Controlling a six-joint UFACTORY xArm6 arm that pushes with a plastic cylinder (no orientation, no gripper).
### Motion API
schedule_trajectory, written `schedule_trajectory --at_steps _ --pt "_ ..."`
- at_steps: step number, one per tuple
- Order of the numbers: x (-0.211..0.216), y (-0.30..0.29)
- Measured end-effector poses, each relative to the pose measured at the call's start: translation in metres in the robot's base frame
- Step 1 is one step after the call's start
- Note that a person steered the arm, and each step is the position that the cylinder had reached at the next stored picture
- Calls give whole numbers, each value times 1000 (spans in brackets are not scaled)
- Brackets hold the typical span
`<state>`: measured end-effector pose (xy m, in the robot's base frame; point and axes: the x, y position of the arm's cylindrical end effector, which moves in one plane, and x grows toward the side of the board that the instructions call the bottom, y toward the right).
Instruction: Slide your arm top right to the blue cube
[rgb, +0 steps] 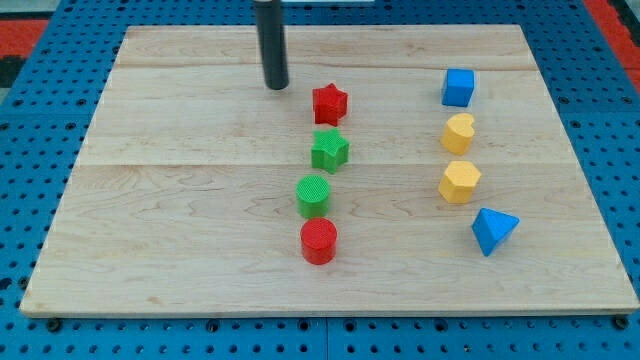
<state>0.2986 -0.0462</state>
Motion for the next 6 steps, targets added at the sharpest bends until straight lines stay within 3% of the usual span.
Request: schedule_trajectory --at_steps 1,2,3,4,5,6 --pt "-15 21" --pt "-19 83" --pt "-48 148" --pt "-66 250" --pt "-48 326" --pt "-12 335"
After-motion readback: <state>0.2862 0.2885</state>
